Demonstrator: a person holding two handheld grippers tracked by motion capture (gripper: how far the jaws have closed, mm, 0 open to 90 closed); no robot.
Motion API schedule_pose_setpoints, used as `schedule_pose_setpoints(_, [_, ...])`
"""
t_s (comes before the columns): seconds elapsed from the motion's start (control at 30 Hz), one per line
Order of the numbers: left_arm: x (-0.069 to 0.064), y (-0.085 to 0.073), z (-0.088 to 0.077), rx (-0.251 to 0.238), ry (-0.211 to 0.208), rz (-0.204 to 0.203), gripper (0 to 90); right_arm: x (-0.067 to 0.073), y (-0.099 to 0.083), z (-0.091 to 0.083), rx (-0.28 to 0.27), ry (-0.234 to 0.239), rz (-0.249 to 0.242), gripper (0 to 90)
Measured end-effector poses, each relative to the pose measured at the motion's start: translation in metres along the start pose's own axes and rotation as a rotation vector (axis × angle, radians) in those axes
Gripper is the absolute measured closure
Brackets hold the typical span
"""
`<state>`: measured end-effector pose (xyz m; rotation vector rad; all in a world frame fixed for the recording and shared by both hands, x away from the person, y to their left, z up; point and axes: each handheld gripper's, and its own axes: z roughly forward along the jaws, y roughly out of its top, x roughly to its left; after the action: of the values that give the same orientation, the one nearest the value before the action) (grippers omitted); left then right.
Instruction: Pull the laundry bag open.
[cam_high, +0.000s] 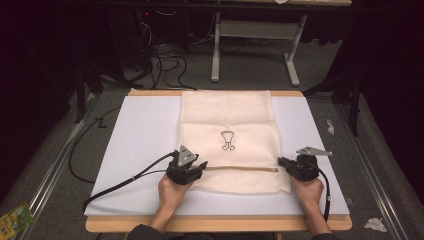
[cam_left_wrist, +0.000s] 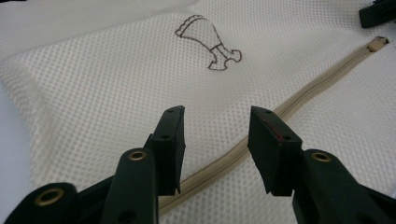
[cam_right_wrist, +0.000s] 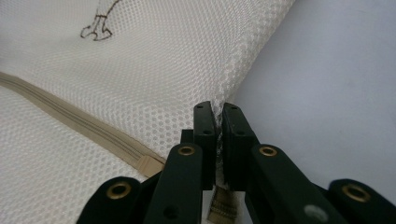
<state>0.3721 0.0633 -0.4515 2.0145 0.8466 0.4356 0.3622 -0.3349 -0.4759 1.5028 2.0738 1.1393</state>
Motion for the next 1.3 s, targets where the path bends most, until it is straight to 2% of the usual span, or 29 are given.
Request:
schedule_pose_setpoints(0.07, [-0.001, 0.002, 0.001, 0.000, -0.006, -0.004, 55.7, 0.000, 0.000, -0.002, -0.009, 0.012, -0.003, 87.8])
schedule_pose_setpoints(0.1, [-0.007, 0.008, 0.001, -0.011, -0.014, 0.006, 55.3, 0.001, 0.001, -0.004, -0.011, 0.014, -0.014, 88.1])
schedule_pose_setpoints(0.17, [-0.009, 0.011, 0.002, -0.013, -0.017, 0.016, 55.0, 0.003, 0.001, -0.006, -0.016, 0.018, -0.023, 88.3])
schedule_pose_setpoints(0.4, [-0.016, 0.023, 0.012, 0.015, -0.045, 0.019, 51.2, 0.004, 0.002, -0.010, -0.033, 0.026, -0.025, 88.6])
schedule_pose_setpoints(0.43, [-0.021, 0.027, 0.015, 0.015, -0.049, 0.032, 50.8, 0.005, 0.006, -0.012, -0.035, 0.027, -0.038, 88.7])
schedule_pose_setpoints(0.5, [-0.024, 0.030, 0.017, 0.004, -0.061, 0.026, 50.1, 0.007, 0.010, -0.015, -0.036, 0.029, -0.043, 88.8])
schedule_pose_setpoints(0.63, [-0.028, 0.033, 0.023, 0.002, -0.076, 0.021, 49.7, 0.007, 0.013, -0.017, -0.040, 0.028, -0.057, 88.8])
schedule_pose_setpoints(0.67, [-0.032, 0.035, 0.027, 0.011, -0.091, 0.019, 49.7, 0.007, 0.012, -0.018, -0.038, 0.033, -0.050, 88.8])
schedule_pose_setpoints(0.77, [-0.036, 0.037, 0.030, 0.017, -0.095, 0.035, 49.8, 0.008, 0.012, -0.018, -0.040, 0.033, -0.051, 88.8])
schedule_pose_setpoints(0.8, [-0.039, 0.038, 0.033, 0.007, -0.115, 0.029, 49.9, 0.008, 0.013, -0.018, -0.040, 0.034, -0.060, 88.9])
schedule_pose_setpoints(0.87, [-0.039, 0.039, 0.036, 0.008, -0.122, 0.011, 50.0, 0.007, 0.013, -0.018, -0.043, 0.040, -0.053, 88.9])
schedule_pose_setpoints(0.93, [-0.039, 0.040, 0.037, 0.014, -0.120, 0.014, 50.1, 0.007, 0.013, -0.018, -0.040, 0.040, -0.052, 88.9])
schedule_pose_setpoints(1.03, [-0.047, 0.044, 0.041, 0.024, -0.131, 0.041, 50.3, 0.008, 0.015, -0.020, -0.043, 0.043, -0.058, 89.0])
schedule_pose_setpoints(1.17, [-0.054, 0.048, 0.049, 0.029, -0.153, 0.043, 50.5, 0.010, 0.021, -0.023, -0.045, 0.046, -0.072, 89.0])
schedule_pose_setpoints(1.27, [-0.058, 0.049, 0.051, 0.025, -0.175, 0.038, 51.0, 0.012, 0.021, -0.023, -0.047, 0.051, -0.065, 89.0])
schedule_pose_setpoints(1.3, [-0.062, 0.049, 0.053, 0.025, -0.178, 0.050, 51.0, 0.012, 0.022, -0.023, -0.044, 0.049, -0.070, 89.0])
